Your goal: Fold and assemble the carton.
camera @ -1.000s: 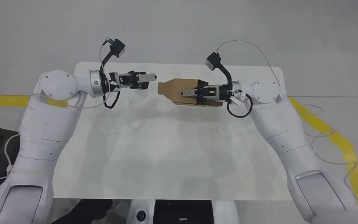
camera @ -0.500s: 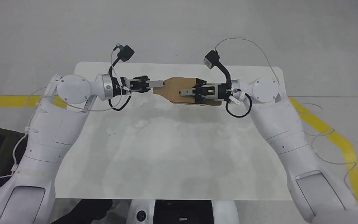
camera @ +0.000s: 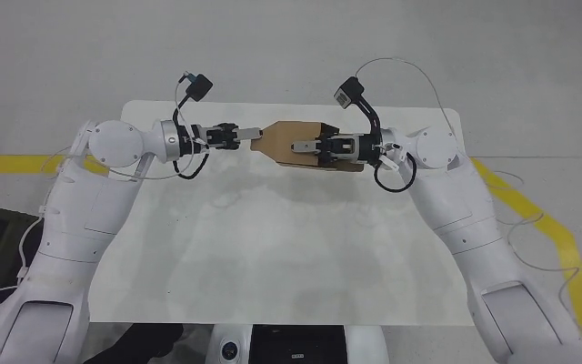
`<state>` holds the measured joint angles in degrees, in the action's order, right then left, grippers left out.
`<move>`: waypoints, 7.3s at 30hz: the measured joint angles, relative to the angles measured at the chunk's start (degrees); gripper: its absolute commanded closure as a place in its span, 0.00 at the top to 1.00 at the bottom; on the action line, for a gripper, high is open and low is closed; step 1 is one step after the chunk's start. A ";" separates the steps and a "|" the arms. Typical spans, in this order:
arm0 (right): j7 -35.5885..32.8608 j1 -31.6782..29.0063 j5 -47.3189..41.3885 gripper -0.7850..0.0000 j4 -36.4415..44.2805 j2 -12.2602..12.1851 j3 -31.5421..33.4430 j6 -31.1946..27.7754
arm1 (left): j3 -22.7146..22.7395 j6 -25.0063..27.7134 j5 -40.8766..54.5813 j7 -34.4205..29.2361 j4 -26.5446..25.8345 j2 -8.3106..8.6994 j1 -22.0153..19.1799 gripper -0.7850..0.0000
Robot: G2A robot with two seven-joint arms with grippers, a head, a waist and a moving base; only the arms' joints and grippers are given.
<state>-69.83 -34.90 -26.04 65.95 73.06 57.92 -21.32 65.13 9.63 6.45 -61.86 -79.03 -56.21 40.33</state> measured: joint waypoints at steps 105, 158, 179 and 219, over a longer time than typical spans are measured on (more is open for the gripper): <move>-4.00 -0.60 -0.89 0.00 -7.93 0.96 -0.58 1.84 | 1.95 12.60 -0.03 4.70 -1.00 -0.15 2.82 1.00; -3.08 -7.38 6.35 1.00 -4.49 -1.68 4.83 1.01 | 2.23 42.07 -74.51 63.28 -4.16 0.53 12.83 1.00; -2.63 -17.63 11.90 1.00 13.31 -5.50 12.69 5.47 | -7.58 40.31 -97.26 78.76 -2.10 -0.90 11.83 1.00; -6.98 -7.98 -1.58 1.00 -9.80 -1.35 -1.63 -5.08 | -16.20 39.48 -90.46 69.33 5.68 -5.67 5.72 1.00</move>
<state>-76.81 -42.88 -27.62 56.15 71.71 56.29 -26.40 48.93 49.11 -84.01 7.47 -73.35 -61.88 46.05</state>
